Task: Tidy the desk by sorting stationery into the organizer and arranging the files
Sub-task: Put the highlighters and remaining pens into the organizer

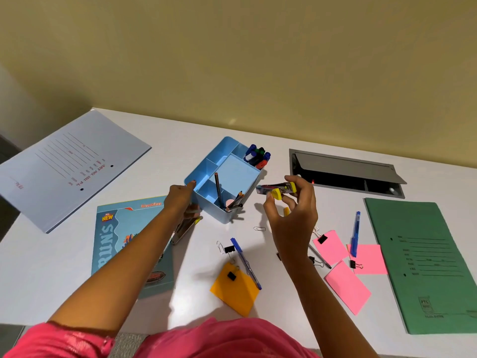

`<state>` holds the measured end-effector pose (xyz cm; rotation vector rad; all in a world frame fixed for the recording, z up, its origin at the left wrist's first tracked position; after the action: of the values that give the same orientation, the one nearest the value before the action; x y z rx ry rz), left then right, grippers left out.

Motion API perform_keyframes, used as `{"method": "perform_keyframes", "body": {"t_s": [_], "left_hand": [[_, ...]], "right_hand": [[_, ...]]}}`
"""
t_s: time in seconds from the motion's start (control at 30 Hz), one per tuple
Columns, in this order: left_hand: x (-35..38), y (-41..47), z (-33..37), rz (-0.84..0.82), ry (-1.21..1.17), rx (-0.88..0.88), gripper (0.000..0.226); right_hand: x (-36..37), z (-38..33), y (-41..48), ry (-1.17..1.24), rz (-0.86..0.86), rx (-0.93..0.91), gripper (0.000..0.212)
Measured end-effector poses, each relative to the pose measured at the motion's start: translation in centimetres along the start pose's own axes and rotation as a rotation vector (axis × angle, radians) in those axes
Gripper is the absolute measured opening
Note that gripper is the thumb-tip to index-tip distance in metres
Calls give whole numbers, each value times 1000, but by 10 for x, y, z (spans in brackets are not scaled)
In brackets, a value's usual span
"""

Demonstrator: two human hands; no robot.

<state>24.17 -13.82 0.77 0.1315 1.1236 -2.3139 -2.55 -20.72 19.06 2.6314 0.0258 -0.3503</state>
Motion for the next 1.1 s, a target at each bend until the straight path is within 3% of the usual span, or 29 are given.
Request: {"method": "perform_keyframes", "body": {"t_s": [0.2,0.43,0.57,0.67,0.8,0.93,1.1], "left_hand": [[9,-10,4,-2,-31,56,21],[46,-31,-18,-48,-303,-38,21],[62,-41,-30,-4,-266,-21,26],[53,-39,-34,120,-120,49,25],[38,-36,-32,218,98,177,31],[34,-45,-29,196,78,192,29],[23,-48,-26,247,126,223,32]], "right_hand": [[-6,-10,5,21,28,-7,43],[3,-35,6,132,9,-23,43],[22,-50,5,227,-95,-38,42],[45,-56,2,255,-226,-78,39],[85,-40,0,132,-381,-44,30],[133,-26,-11,-57,-527,-151,17],[179,11,-13,-289,-636,-101,18]]}}
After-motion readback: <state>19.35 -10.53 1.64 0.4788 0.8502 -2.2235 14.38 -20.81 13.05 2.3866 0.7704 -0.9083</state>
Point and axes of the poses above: each hand's wrist, its own y-axis towards the middle knuckle, its own x-axis out of the palm, z = x × y, the point moved 10 cm from there along y, towards the middle knuckle, and after that the axes turned 15 degrees about y, right-handed, at the moved point
